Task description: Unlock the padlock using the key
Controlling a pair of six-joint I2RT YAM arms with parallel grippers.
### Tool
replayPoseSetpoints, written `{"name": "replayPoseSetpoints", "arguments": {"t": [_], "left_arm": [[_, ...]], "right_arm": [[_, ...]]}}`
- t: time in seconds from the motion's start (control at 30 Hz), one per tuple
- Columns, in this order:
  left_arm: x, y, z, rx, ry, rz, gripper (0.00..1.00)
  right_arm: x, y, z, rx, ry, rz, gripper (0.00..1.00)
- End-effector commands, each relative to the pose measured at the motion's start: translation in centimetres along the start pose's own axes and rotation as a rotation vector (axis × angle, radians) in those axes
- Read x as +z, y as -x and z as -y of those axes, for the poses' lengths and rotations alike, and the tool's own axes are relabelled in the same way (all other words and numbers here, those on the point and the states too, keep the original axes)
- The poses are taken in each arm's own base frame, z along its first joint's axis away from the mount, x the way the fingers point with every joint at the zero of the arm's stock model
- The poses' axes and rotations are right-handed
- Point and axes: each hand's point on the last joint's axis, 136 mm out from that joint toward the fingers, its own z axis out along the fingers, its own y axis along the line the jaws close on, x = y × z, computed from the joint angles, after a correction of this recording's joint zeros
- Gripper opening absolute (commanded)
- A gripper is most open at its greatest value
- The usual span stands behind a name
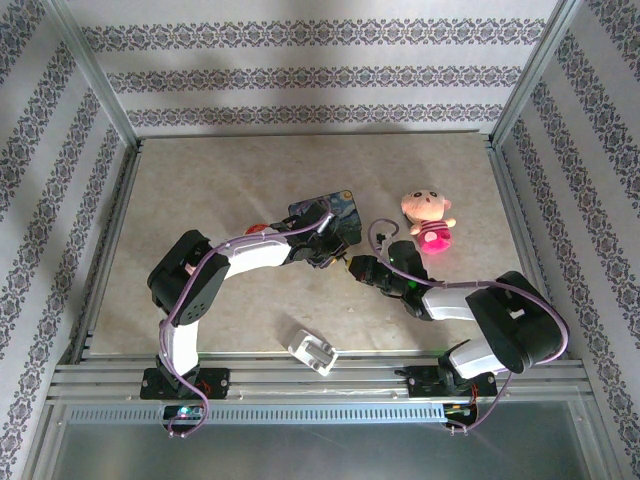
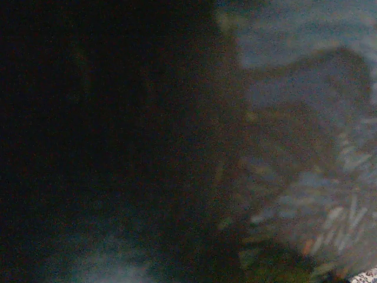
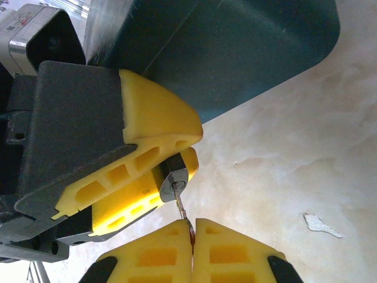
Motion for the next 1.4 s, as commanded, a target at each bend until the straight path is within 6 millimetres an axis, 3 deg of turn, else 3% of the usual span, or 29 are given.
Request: {"name": "replayPoseSetpoints", "arguments": {"t": [0.0, 0.43, 0.8, 1.37], "left_arm": [[0.4, -2.3, -1.0, -0.073, 0.022, -0.095, 0.02], [1.0, -2.7, -0.6, -0.064, 0.002, -0.126, 0.02], [1.1, -2.9, -0.7, -0.063, -0.005, -0.135, 0.02], [1.7, -4.4, 0.8, -0.032, -0.056, -0.196, 0.06]], "right_arm": [[0.5, 3.5, -3.2, -0.059, 0.074, 0.117, 0.0], [2.2, 4.0, -3.3, -0.022, 0.114, 0.096, 0.0], [2.4, 4.4, -2.9, 0.018, 0.11, 0.107, 0.0], [4.3, 4.6, -2.2, 0.113, 0.111, 0.168, 0.0]]}}
